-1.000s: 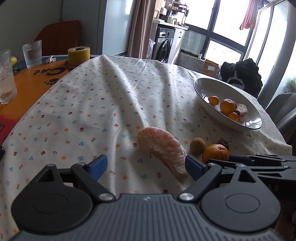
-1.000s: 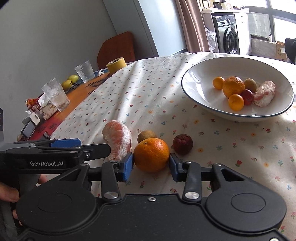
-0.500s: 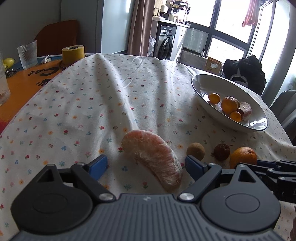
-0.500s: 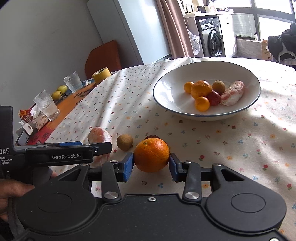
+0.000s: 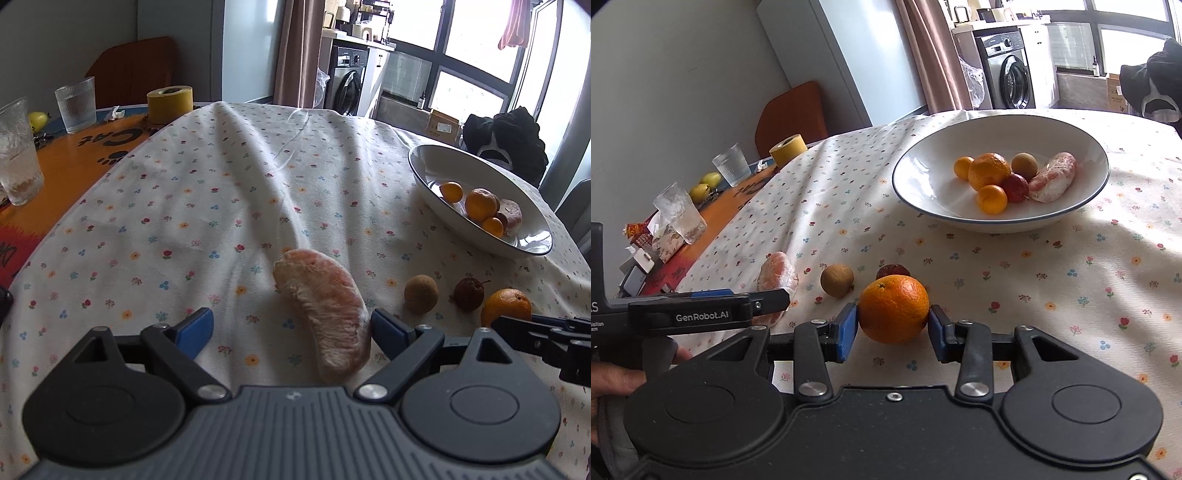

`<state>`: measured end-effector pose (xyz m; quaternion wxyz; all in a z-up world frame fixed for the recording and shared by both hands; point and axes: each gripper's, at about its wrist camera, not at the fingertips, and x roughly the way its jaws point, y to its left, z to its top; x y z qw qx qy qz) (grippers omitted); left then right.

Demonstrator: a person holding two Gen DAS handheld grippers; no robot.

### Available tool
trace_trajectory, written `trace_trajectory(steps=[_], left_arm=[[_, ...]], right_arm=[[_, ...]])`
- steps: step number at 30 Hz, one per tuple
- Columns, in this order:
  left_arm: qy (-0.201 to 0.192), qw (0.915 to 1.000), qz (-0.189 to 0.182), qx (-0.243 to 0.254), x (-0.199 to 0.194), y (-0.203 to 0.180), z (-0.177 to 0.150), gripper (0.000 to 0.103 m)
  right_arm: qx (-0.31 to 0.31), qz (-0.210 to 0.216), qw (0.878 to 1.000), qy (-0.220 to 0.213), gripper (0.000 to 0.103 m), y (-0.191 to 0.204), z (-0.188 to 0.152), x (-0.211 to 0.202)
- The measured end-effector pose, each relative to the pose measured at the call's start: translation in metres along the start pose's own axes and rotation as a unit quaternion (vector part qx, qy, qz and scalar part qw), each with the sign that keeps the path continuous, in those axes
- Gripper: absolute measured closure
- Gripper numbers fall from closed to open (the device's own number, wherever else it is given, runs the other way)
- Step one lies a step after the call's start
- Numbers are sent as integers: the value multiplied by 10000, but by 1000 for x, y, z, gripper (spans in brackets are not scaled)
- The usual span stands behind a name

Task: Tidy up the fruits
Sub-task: 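Grasp the large navel orange with the right tool while the left tool grasps the peeled pomelo segment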

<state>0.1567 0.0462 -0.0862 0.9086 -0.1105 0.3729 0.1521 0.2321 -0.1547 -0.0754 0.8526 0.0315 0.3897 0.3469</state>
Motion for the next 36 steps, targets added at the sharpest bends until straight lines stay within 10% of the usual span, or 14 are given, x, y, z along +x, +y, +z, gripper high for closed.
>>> trace_trajectory(steps=[13, 20, 36], left_arm=[[-212, 9994, -121, -256, -10, 10, -5, 14], [-284, 9983, -328, -395, -1, 2, 2, 50], [-279, 9981, -393, -391, 4, -5, 5, 64]], right_arm=[[-17, -139, 9999, -72, 60, 3, -7, 2], [-23, -125, 9998, -133, 60, 3, -8, 2], [-28, -102, 9997, -198, 63, 2, -10, 0]])
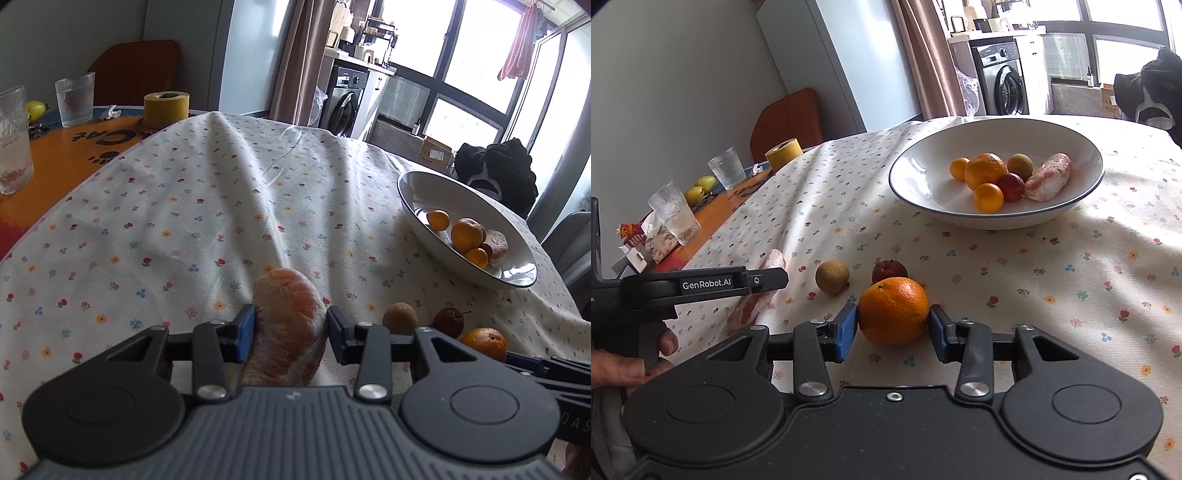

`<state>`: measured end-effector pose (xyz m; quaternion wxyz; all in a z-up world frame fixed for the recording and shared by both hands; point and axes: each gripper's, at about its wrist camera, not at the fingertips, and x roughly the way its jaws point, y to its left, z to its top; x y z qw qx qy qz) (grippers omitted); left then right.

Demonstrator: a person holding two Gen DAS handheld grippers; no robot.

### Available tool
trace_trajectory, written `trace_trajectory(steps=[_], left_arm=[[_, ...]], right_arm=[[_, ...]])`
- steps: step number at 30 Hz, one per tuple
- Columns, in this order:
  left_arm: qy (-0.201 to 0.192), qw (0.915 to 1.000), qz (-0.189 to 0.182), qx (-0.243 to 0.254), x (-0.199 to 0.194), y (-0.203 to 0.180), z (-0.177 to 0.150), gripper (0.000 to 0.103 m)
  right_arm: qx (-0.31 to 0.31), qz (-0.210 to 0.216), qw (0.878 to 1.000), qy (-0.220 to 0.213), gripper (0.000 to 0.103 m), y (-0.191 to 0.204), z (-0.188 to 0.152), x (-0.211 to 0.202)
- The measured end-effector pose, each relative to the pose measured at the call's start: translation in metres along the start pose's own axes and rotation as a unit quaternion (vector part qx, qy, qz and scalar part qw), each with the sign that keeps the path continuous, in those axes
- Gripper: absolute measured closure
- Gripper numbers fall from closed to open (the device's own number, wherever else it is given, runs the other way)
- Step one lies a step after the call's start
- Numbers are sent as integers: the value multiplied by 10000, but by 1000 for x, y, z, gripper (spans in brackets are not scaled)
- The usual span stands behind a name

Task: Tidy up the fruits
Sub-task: 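Grasp the large navel orange with the right tool while the left tool grasps the peeled pomelo segment, then carry the orange in the right tool while the left tool carries the pomelo segment to the bowl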

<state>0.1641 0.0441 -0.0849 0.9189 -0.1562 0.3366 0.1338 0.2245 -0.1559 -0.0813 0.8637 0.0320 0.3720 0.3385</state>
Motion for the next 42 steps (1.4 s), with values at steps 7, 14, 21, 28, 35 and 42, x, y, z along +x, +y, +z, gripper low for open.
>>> trace_trajectory(steps=[7, 14, 21, 28, 35, 42], left_arm=[[-28, 9998, -181, 30, -12, -2, 7, 64], [-321, 9987, -340, 205, -26, -21, 22, 64], [-541, 9968, -476, 347, -29, -42, 41, 64], [-683, 9956, -591, 256, -24, -57, 65, 64], [-675, 9945, -678, 417, -10, -81, 75, 64], [-586, 9949, -692, 436, 12, -101, 81, 64]], right_arm=[[14, -10, 9999, -159, 64, -1, 4, -8], [-18, -52, 9992, -386, 64, -2, 18, -20], [-17, -191, 9979, -624, 64, -11, 36, -29], [-3, -283, 9961, -831, 64, -20, 51, -34], [62, -332, 9952, -921, 63, -31, 66, -26], [103, -490, 9937, -1003, 63, -44, 78, -17]])
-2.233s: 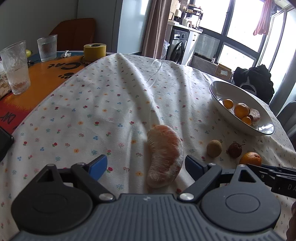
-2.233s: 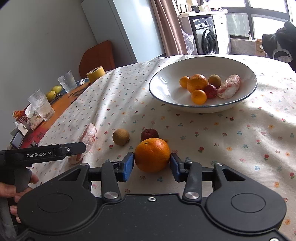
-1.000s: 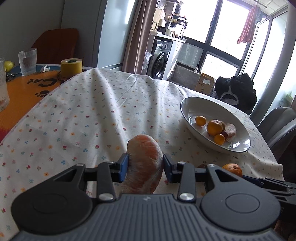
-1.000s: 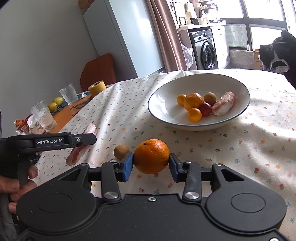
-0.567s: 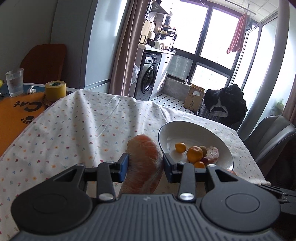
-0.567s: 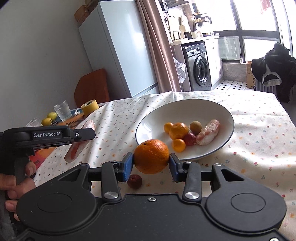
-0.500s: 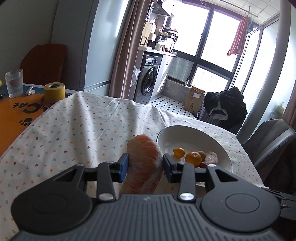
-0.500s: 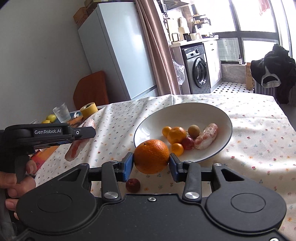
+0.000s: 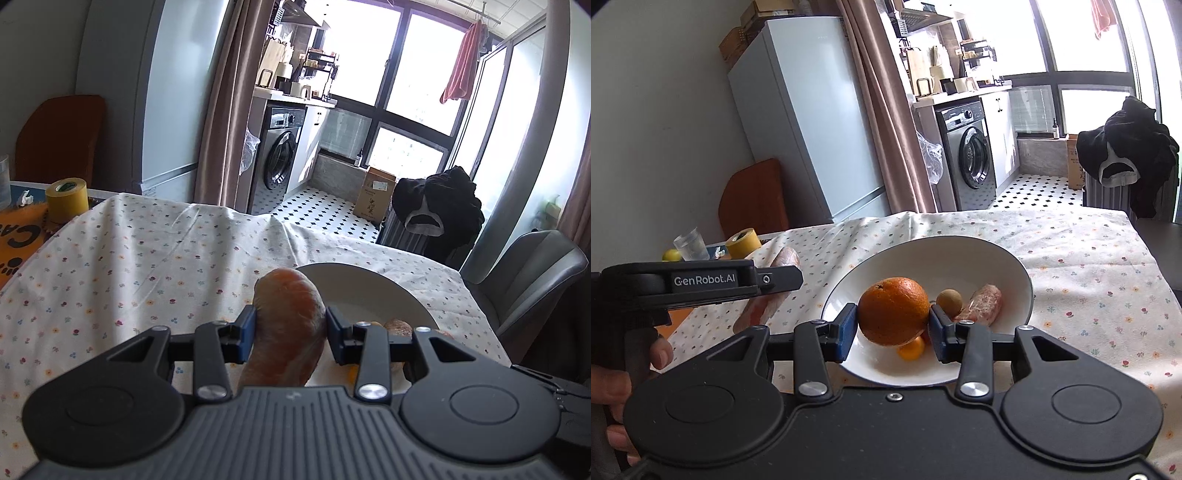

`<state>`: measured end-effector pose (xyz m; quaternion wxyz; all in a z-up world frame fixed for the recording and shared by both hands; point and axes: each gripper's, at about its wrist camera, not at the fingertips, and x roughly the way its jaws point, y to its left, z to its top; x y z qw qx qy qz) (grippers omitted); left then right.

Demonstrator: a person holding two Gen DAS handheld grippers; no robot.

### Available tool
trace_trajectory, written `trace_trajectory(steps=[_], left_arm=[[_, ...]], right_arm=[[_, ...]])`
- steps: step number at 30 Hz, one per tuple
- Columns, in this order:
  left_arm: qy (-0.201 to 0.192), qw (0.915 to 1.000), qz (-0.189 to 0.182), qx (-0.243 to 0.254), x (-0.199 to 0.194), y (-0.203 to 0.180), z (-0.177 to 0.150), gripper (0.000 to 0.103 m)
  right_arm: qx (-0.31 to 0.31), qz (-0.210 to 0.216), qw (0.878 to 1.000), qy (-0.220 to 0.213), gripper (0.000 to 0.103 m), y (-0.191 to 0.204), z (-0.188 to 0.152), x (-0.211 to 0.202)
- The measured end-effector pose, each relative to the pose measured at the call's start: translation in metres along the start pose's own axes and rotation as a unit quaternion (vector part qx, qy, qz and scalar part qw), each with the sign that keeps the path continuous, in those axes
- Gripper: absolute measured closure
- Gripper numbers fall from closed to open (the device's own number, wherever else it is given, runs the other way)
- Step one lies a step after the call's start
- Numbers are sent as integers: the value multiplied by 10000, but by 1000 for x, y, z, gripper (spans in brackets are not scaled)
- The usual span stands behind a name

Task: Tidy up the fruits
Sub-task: 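Carry the orange in the right tool while the left tool carries the pomelo segment to the bowl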

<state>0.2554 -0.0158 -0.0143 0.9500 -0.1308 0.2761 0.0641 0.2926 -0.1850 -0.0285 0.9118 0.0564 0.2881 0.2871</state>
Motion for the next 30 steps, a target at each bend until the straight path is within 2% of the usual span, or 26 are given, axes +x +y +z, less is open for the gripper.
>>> trace_trajectory(steps=[20, 27, 30], left_arm=[[419, 9991, 0, -88, 67, -22, 4, 64], [395, 9992, 22, -78, 65, -16, 5, 60], [305, 9995, 68, -77, 57, -13, 8, 54]], right_arm=[[91, -283, 9995, 103, 63, -34, 28, 40], [205, -486, 9985, 157, 63, -46, 29, 51], [265, -527, 9981, 182, 62, -50, 32, 54]])
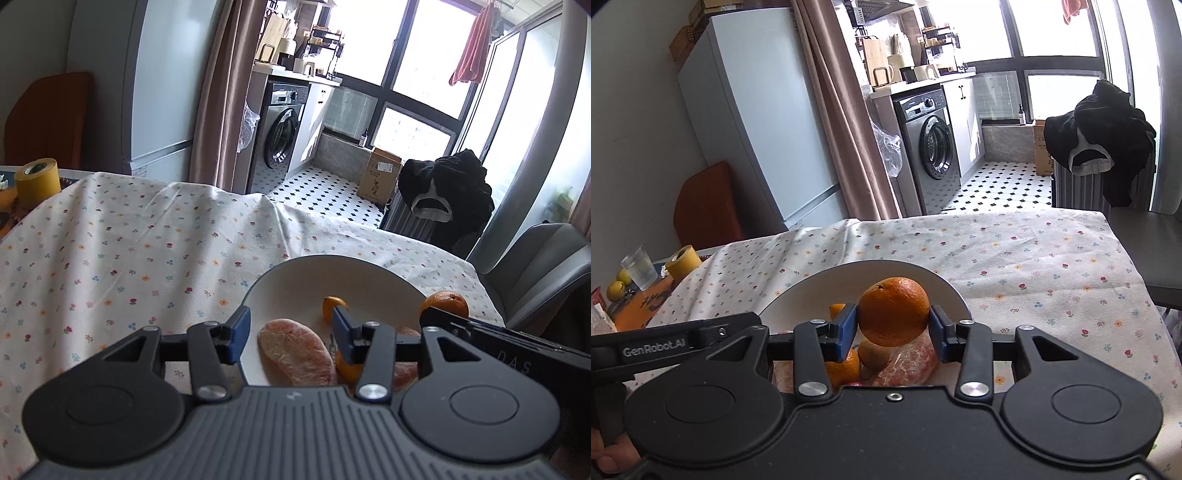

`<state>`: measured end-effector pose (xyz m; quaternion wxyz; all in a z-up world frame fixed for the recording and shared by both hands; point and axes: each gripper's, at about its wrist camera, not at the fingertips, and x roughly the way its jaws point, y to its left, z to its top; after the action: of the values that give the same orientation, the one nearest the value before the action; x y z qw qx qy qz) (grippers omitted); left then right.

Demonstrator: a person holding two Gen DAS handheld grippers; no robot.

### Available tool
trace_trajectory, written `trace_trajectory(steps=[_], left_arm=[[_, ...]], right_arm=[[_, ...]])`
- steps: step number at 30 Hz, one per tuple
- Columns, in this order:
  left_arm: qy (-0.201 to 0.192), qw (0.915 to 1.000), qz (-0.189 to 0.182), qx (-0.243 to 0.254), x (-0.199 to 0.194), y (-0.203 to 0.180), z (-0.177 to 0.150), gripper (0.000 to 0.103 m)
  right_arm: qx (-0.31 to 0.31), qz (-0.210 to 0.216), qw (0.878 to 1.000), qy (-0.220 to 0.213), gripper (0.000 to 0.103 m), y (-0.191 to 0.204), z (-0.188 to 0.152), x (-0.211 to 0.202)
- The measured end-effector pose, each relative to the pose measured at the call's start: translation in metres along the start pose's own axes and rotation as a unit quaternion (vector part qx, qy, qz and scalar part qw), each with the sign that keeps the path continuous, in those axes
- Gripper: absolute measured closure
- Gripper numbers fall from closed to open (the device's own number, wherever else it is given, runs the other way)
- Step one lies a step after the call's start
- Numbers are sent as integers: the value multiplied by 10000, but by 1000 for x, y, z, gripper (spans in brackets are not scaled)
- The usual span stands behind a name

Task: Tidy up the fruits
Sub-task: 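Carry the orange in the right tool while the left tool carries the pomelo segment to the bowl, then open the right tool over the bowl while the left tool releases the pomelo segment inside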

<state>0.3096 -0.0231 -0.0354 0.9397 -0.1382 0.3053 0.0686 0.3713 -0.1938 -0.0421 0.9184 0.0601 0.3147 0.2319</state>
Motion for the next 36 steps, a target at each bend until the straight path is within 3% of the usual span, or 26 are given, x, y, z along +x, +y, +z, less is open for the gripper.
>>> trace_trajectory(steps=[3, 8, 14, 36], left_arm=[[-104, 9999, 74, 77, -9, 3, 3, 47], [-276, 9993, 206, 155, -26, 13, 5, 26], [-340, 9989, 257, 207, -44, 23, 2, 18], [-437, 9980, 450, -119, -114, 70, -26, 9]], right_arm=[[-10, -21, 10000, -27, 58, 1, 1, 0], [141, -21, 9998, -152, 52, -1, 1, -12], [363, -23, 9991, -226, 49, -5, -7, -32], [225, 244, 9993, -170, 22, 31, -41, -89]])
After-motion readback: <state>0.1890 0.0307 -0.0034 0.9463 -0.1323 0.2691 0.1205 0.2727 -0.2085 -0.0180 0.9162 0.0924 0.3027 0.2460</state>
